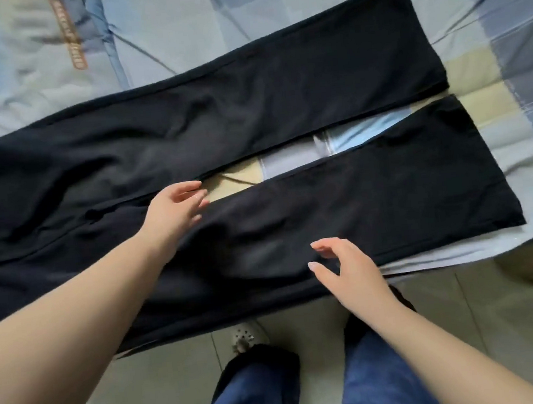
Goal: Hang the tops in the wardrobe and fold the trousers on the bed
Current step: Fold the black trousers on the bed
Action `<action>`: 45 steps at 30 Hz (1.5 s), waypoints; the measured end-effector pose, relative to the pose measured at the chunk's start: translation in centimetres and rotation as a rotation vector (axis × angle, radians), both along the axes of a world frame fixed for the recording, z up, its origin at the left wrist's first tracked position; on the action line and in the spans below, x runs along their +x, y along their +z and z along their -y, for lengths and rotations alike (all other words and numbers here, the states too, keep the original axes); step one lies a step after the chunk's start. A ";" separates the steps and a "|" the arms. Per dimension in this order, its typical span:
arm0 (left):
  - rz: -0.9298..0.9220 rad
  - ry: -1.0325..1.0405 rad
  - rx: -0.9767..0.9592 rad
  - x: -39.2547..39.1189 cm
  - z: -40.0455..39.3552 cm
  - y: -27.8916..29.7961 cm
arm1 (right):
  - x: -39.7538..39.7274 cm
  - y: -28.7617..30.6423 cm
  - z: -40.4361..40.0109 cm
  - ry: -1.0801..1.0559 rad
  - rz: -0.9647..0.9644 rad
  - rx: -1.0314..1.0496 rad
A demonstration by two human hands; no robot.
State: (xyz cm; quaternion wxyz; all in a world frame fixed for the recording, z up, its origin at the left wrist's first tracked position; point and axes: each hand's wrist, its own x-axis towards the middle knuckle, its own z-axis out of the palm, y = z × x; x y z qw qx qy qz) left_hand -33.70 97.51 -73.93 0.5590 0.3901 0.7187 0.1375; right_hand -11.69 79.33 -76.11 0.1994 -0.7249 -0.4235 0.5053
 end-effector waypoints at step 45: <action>-0.009 1.369 0.063 -39.3 11.9 4.1 | -38.6 7.4 -3.2 -0.609 -0.597 -0.675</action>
